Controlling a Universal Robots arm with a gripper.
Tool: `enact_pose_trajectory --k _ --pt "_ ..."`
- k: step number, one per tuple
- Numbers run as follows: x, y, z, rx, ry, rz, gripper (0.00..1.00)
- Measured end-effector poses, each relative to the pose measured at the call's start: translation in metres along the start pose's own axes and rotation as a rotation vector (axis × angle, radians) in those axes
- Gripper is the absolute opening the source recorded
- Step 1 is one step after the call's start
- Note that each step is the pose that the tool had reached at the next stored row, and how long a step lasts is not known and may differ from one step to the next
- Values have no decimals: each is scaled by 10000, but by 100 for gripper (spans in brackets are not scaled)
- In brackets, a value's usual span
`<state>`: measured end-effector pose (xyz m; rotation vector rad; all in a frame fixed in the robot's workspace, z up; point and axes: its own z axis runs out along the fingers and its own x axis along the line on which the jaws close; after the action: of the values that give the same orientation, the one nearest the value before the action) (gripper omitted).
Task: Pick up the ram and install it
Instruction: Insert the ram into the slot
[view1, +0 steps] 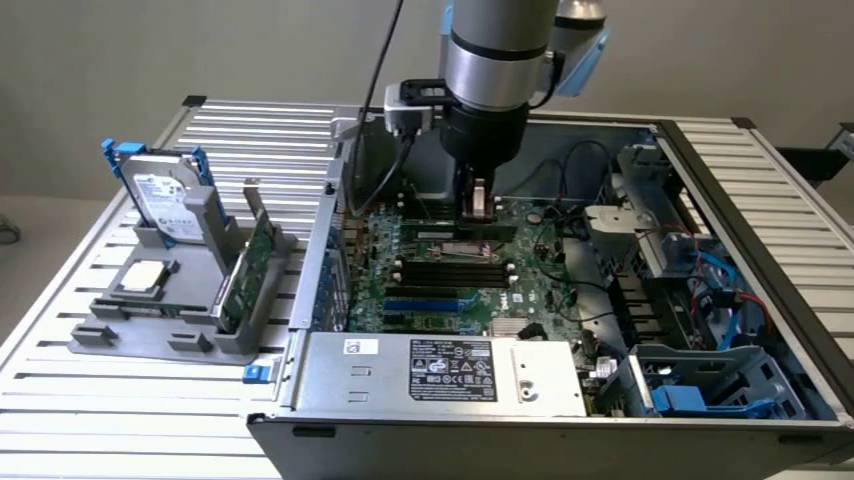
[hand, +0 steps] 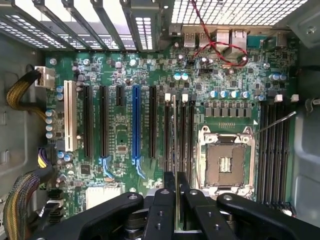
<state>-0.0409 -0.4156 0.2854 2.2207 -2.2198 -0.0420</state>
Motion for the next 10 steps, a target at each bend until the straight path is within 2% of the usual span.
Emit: enact_pose_trajectory --k 10 --pt "24 -4 181 2 -2 55 14"
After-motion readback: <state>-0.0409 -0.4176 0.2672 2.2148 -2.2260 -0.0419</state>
